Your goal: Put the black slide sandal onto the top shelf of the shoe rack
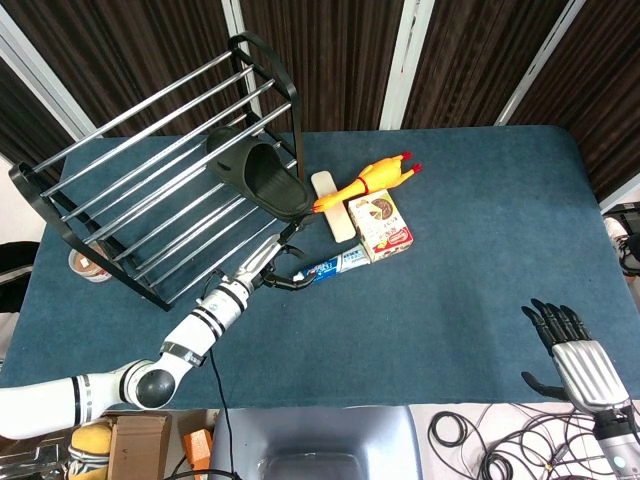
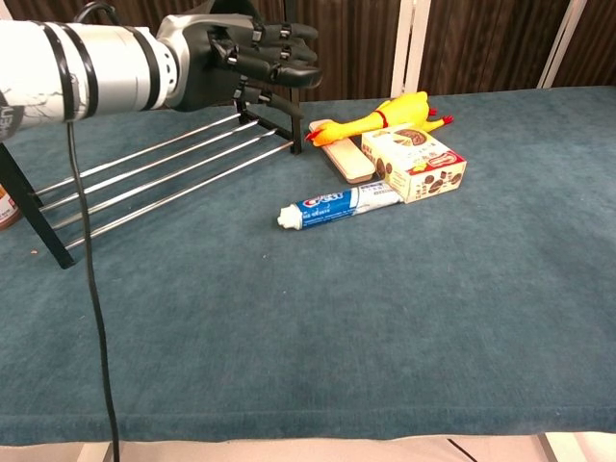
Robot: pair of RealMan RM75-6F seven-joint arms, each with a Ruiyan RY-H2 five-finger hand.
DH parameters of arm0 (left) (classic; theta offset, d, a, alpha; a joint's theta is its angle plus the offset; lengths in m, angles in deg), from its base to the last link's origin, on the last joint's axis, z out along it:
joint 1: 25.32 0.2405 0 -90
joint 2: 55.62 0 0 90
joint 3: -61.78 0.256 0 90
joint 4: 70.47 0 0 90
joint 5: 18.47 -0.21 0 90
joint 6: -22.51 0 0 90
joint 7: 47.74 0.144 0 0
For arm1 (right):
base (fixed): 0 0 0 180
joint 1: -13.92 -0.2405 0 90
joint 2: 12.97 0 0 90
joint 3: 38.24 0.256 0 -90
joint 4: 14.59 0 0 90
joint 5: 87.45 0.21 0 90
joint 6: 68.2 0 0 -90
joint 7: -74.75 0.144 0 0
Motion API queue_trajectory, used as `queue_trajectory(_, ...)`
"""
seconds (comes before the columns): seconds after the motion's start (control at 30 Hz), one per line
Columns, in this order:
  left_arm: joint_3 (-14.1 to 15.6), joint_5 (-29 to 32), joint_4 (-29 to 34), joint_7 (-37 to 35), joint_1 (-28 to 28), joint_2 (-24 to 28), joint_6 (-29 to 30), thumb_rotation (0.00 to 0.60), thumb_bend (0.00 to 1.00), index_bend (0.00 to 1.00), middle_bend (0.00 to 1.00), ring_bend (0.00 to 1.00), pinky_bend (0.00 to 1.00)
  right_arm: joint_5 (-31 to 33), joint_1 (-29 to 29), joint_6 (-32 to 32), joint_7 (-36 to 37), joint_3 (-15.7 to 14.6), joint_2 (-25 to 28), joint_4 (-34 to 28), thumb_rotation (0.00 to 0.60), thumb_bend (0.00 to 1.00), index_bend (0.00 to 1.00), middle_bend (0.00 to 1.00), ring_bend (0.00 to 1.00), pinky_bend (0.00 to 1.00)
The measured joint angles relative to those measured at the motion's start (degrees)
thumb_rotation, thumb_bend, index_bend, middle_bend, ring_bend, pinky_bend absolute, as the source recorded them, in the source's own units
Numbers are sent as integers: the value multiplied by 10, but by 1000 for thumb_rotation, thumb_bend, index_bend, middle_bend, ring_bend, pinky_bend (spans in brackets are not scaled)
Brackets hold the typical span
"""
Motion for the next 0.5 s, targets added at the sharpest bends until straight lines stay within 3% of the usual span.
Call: queue_trajectory(0.5, -5, -18, -42, -38, -3, -4, -5, 600, 336, 0, 0, 0, 190, 0, 1, -2, 2, 1, 1, 0, 600, 161, 0, 3, 0, 0)
